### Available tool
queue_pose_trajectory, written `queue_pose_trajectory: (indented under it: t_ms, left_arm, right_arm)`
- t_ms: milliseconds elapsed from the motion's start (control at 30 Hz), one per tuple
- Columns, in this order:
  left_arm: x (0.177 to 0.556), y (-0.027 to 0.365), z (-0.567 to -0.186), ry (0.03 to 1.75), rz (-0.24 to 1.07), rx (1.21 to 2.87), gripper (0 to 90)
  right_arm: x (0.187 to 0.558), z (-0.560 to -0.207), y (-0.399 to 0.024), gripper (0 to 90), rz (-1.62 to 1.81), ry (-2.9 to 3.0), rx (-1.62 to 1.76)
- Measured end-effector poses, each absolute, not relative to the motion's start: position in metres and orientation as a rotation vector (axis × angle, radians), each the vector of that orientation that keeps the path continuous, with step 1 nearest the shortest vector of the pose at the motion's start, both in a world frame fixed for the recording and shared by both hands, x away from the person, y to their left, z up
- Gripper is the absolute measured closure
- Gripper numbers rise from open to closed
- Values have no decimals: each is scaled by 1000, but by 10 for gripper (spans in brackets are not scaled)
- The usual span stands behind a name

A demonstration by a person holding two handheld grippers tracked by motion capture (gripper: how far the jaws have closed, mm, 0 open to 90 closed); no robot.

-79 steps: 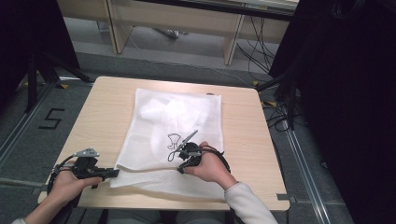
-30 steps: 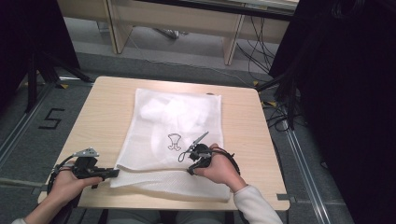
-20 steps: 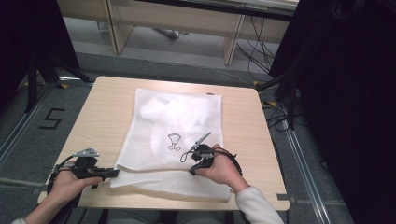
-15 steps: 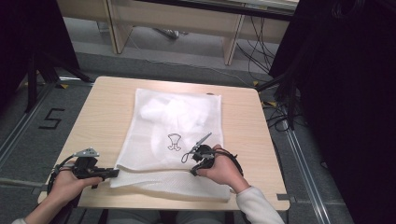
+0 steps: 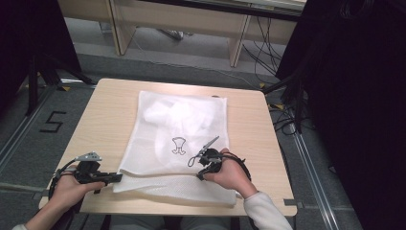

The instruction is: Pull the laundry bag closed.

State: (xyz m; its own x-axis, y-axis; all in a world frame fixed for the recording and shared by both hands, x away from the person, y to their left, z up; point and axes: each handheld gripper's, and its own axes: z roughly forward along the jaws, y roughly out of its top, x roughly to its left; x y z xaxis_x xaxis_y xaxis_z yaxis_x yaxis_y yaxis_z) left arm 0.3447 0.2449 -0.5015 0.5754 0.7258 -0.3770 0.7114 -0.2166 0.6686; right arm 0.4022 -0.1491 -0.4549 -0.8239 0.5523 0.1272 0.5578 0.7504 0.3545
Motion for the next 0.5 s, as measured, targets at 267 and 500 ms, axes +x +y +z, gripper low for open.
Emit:
queue_pose_trajectory:
  t_ms: [267,500]
  left_arm:
    - [345,244,-502,1153,19,1947,842]
    - [345,244,-502,1151,20,1946,842]
  right_arm:
    - [401,-453,-150,826,-597,-2923,-930]
    - [402,-452,-151,827,-593,-2928,-945]
